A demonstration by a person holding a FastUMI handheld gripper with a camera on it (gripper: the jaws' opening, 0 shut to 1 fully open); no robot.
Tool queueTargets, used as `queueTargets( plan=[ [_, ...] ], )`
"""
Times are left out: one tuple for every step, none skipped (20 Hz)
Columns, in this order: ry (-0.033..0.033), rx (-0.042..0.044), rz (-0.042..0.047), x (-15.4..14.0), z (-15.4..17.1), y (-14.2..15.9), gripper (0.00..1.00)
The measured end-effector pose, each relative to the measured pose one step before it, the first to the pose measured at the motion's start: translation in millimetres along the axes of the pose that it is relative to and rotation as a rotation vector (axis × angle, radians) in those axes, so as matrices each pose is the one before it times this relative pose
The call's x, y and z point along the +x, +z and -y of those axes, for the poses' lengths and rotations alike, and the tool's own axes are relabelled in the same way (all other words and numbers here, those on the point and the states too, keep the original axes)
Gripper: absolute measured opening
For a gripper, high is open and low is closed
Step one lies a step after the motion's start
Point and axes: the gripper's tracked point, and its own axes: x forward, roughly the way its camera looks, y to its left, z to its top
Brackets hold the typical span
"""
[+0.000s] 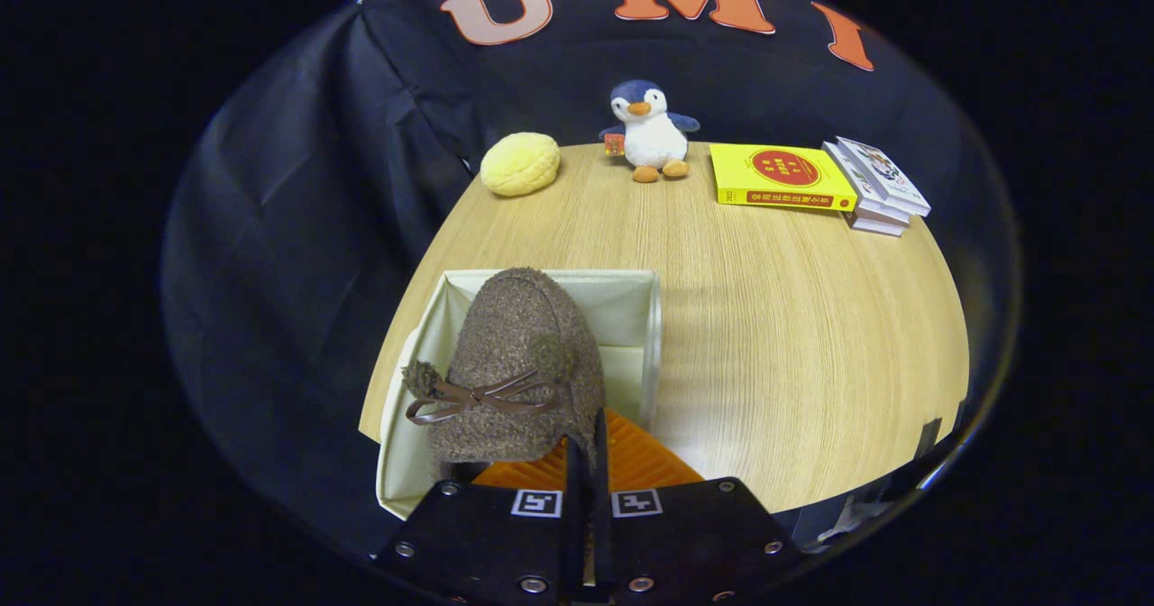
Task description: Open the storage box then place both shoes into the box .Put the left shoe in first, then the right shoe, with the right side of both shoes facing outward in a uniform manner.
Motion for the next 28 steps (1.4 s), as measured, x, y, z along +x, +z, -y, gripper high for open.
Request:
queueTargets(
  plan=[
    [-0.01600, 0.00484, -0.01356, 5.06, -0.56, -4.66, 0.06],
    [-0.01494, 0.00300, -0.01777, 3.82, -1.25, -5.24, 0.06],
    [-0.01379, 0.00345, -0.02710, 3.54, -1.33, -7.01, 0.06],
    [-0.00908, 0.00053, -0.02150, 3.18, -0.45, -7.20, 0.07],
    [-0.00164, -0.00181, -0.01184, 1.47, -2.12, -4.65, 0.07],
    [0.00360, 0.00079, 0.00522, -0.63, -1.26, 0.29, 0.09],
    [0.00601, 0.00341, 0.00031, -0.08, -0.48, -0.53, 0.11],
    [-0.00402, -0.00068, -0.01252, -3.65, 2.67, -2.09, 0.14],
    [0.01064, 0.00696, 0.00522, -4.98, 1.96, 1.38, 0.15],
    [0.01254, 0.00849, 0.01115, -3.95, 0.29, 2.53, 0.17],
    [0.02029, 0.01401, 0.02041, -7.20, 1.22, 5.61, 0.19],
    [0.02220, 0.01147, 0.02453, -8.74, 0.47, 7.55, 0.21],
    [0.01960, 0.00781, 0.01984, -6.81, 3.09, 7.31, 0.22],
    [0.01990, 0.00309, 0.02499, -9.36, 2.94, 7.87, 0.26],
    [0.01663, -0.00254, 0.03212, -9.90, 3.95, 9.60, 0.27],
    [0.01501, -0.00449, 0.03584, -9.44, 4.61, 10.10, 0.30],
    [0.01494, -0.00893, 0.03942, -10.25, 5.81, 10.22, 0.32],
    [0.01079, -0.01109, 0.04237, -8.98, 6.93, 10.08, 0.38],
    [0.01149, -0.01361, 0.04630, -8.75, 7.76, 12.21, 0.41],
    [0.00168, -0.01182, 0.04390, -8.45, 9.31, 9.43, 0.45],
    [0.00573, -0.01015, 0.03992, -8.27, 9.59, 10.50, 0.50],
    [0.00415, -0.00849, 0.04038, -7.77, 9.19, 9.20, 0.55],
    [0.00362, -0.00477, 0.03947, -9.31, 9.57, 10.81, 0.57],
    [0.00289, -0.00183, 0.03283, -9.29, 9.47, 9.91, 0.61],
    [0.01060, -0.00046, 0.04288, -12.12, 7.17, 13.25, 0.62],
    [0.00123, -0.01005, 0.05042, -10.93, 7.90, 16.06, 0.66],
    [-0.00466, -0.01828, 0.04944, -11.28, 10.88, 17.25, 0.68],
    [-0.00756, -0.02487, 0.04824, -9.86, 11.16, 14.60, 0.71]
  ],
)
